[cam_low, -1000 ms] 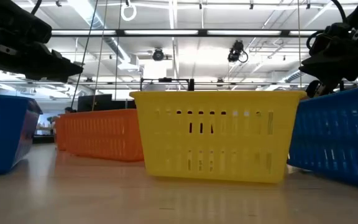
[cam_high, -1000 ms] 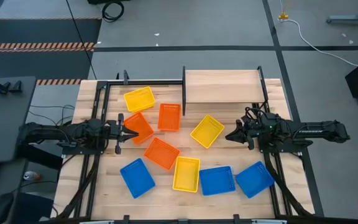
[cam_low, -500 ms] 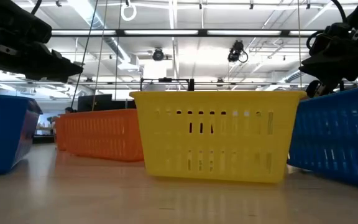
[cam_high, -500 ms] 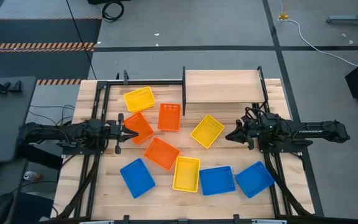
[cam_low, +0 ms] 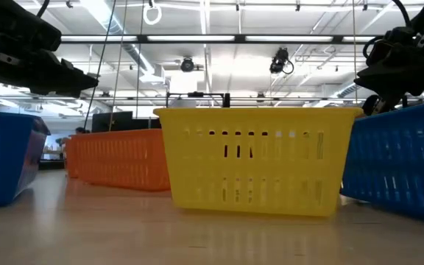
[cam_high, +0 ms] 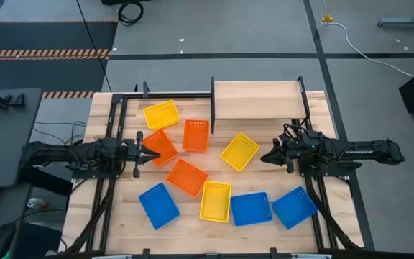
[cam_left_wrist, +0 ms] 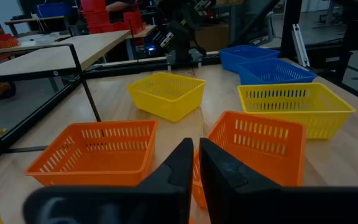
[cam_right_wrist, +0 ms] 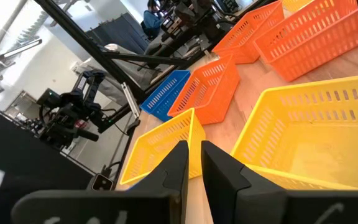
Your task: Stack baskets on shelf by color
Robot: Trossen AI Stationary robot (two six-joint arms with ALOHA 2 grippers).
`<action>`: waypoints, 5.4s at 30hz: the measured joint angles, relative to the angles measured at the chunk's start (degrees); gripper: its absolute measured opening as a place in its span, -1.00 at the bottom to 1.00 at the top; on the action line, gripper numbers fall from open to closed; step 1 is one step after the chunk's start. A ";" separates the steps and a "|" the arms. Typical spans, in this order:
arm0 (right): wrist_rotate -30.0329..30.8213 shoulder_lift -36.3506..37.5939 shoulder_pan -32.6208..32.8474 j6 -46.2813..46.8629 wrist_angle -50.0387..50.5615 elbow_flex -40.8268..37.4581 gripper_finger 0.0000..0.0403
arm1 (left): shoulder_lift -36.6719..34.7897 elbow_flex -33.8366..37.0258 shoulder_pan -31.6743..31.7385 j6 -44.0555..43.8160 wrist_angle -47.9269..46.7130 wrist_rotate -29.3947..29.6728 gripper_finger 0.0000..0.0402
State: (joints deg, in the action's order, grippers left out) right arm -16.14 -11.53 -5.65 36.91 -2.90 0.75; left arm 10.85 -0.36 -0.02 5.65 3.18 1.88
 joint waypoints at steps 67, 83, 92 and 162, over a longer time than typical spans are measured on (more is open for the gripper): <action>4.84 -59.51 -3.61 -2.28 57.38 79.21 -0.65 | 45.51 -68.94 -0.21 -24.67 -43.45 -3.62 -0.88; 6.00 -83.12 5.43 -4.78 58.45 71.58 0.10 | 66.93 -94.09 -0.23 -28.73 -53.12 -5.99 -0.87; 12.17 -89.03 5.97 0.68 51.53 71.67 0.31 | 67.40 -94.15 -0.23 -29.48 -65.10 -4.68 -0.67; 32.59 -55.58 -30.79 -69.95 92.98 75.95 -0.89 | 73.53 -94.03 0.55 -21.77 -64.81 4.63 -0.06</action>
State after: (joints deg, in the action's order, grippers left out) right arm 16.45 -67.11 -36.44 -33.05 90.08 76.71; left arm 84.38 -94.39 0.54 -16.12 -61.63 6.51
